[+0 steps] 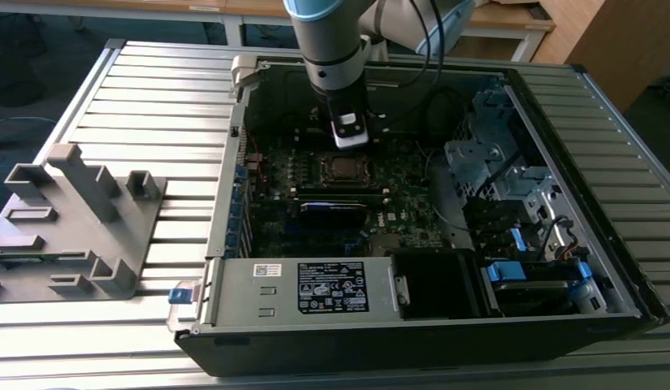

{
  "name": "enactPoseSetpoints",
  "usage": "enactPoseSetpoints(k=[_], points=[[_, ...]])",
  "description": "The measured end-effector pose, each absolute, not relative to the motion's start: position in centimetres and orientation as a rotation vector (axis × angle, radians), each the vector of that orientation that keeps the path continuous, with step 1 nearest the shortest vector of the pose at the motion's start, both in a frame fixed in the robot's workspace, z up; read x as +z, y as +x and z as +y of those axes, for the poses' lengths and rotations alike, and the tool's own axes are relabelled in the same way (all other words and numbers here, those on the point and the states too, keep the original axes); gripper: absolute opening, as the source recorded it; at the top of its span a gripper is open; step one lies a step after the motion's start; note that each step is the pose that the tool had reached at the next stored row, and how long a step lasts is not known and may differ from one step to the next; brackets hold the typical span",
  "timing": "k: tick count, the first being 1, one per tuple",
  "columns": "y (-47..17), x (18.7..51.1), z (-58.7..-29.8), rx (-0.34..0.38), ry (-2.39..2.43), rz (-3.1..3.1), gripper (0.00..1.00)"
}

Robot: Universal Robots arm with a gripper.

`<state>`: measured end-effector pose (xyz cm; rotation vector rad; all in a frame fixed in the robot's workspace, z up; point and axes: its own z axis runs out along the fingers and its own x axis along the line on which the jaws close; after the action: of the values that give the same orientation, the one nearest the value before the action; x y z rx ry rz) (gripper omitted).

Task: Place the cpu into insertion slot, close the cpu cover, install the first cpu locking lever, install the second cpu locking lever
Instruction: 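Install the first cpu locking lever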

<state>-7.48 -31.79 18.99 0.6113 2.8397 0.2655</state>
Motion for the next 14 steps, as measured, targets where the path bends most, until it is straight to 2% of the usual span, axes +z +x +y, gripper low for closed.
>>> enactPoseSetpoints(k=[14], points=[[-7.36, 19.5, -31.8, 0.265, 0.611, 2.841, 0.1]])
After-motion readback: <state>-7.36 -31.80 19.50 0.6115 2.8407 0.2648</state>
